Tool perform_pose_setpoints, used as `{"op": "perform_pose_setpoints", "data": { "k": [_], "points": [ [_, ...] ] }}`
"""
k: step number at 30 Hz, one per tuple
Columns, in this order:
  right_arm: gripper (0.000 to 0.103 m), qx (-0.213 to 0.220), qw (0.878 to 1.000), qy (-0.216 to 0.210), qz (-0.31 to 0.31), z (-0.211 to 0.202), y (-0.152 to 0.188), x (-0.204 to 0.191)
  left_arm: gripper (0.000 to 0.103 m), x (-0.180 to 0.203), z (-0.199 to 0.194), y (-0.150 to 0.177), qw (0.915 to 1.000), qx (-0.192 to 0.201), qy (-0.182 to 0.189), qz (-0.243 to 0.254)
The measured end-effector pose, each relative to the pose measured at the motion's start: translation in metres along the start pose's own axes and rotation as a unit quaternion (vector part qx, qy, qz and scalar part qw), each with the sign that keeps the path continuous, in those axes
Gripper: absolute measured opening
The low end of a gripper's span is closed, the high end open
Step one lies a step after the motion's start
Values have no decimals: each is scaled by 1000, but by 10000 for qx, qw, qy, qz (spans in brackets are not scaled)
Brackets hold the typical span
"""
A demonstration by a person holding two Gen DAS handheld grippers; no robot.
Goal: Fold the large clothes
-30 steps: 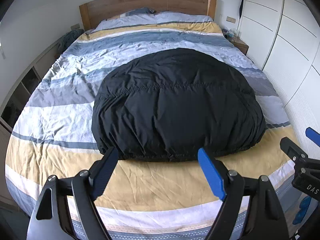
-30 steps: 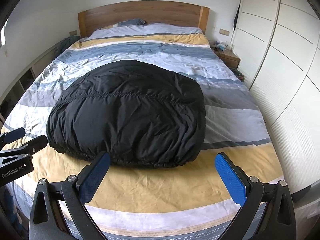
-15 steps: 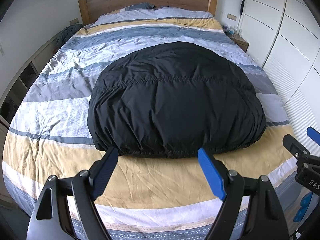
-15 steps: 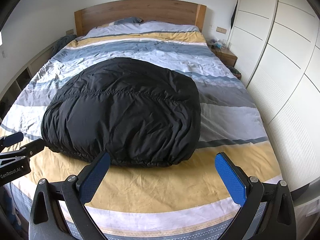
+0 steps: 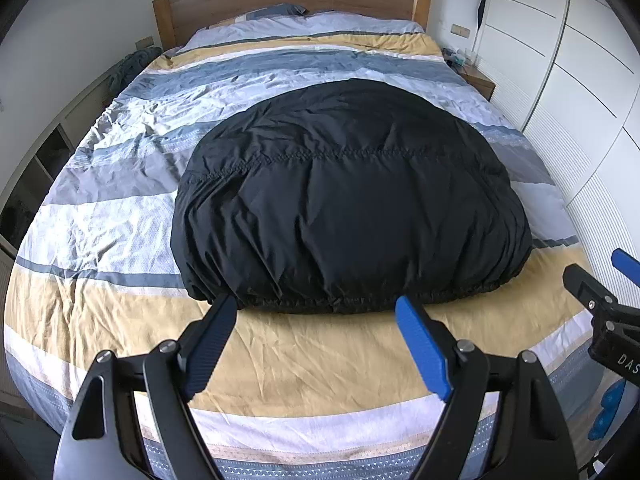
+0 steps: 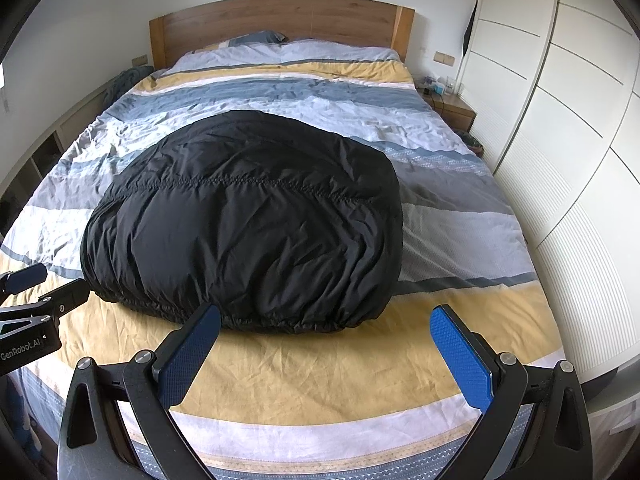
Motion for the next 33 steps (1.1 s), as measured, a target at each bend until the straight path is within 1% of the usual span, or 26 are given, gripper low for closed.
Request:
{"op": "perform_pose_setpoints", "data": {
  "k": [15,33],
  "points": [
    [103,-34,10000,-14,-2,3,3,0,82,-6,-1,2,9999,-8,27,-135],
    [103,-73,9999,-45,71,2,9,1,82,-10,-5,6,9999,17,24,-118]
  ]
}}
Point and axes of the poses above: each gripper's, at about its wrist camera, not at the fingertips, and z roughly the way its jaws point, x to its right, y to its underside, the point moved 7 cm from there along z, roughly the way its jaws point, and after that the axes turned 13 degrees about -z, right-handed, at the moved point
